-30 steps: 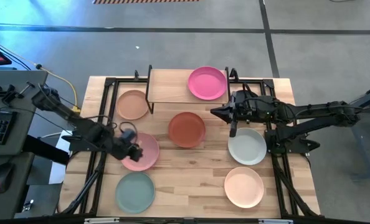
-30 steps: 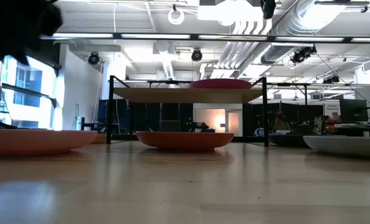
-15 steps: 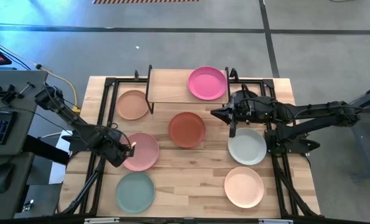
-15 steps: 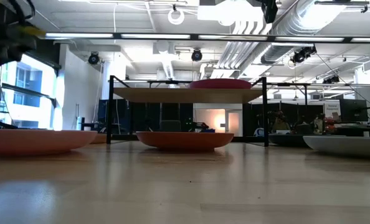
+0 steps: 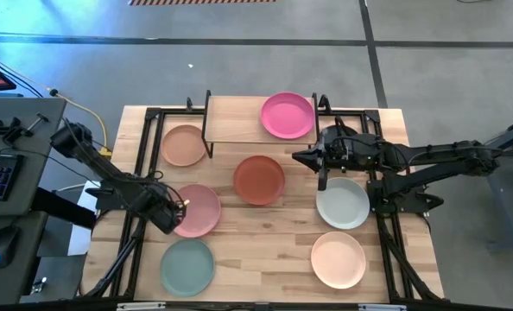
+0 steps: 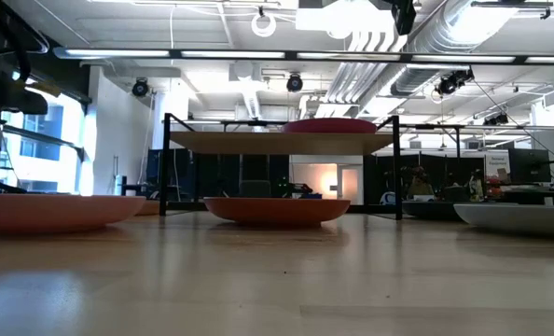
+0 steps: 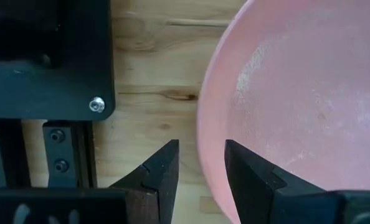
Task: Place and stack plates onto a shelf
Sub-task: Put the light pink plate on the shelf
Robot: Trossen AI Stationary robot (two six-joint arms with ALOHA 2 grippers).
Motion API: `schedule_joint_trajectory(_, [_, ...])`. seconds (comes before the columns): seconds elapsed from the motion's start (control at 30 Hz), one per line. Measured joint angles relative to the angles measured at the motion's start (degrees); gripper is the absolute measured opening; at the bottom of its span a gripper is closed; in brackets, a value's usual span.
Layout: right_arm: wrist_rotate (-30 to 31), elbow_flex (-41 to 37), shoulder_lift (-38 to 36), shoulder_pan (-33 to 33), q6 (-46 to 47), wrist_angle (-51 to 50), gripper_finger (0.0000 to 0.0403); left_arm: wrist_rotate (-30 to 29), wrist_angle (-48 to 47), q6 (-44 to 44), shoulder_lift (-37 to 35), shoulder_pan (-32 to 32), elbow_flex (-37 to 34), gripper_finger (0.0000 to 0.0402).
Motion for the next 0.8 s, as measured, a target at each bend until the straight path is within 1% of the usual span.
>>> schedule_joint_trajectory(0.1, [0.0, 0.0, 0.0, 0.0, 0.0, 0.0, 0.0000, 0.1, 1.5, -0.2, 0.6, 0.0, -0.7, 0.0117])
schedule_joint_trajectory(0.27, [0.0, 0.0, 0.0, 0.0, 0.0, 0.0, 0.0000, 0.1, 11.7, -0.2, 0.7, 0.0, -5.1, 0.0117])
schedule_joint_trajectory(0.37, [0.0, 0.0, 0.0, 0.0, 0.0, 0.0, 0.0000, 0.2, 15.3, -0.2, 0.7, 0.2, -6.9, 0.0117])
schedule_joint_trajectory(0.67, [0.0, 0.0, 0.0, 0.0, 0.0, 0.0, 0.0000, 0.2, 16.0, 0.3, 0.7, 0.6, -6.9, 0.0113])
schedule_joint_trajectory(0.73, [0.0, 0.0, 0.0, 0.0, 0.0, 0.0, 0.0000, 0.2, 16.0, 0.5, 0.2, 0.6, -6.9, 0.0100])
schedule_joint_trajectory(0.8, [0.0, 0.0, 0.0, 0.0, 0.0, 0.0, 0.0000, 0.2, 16.0, 0.9, -0.6, 0.6, -6.9, 0.0078])
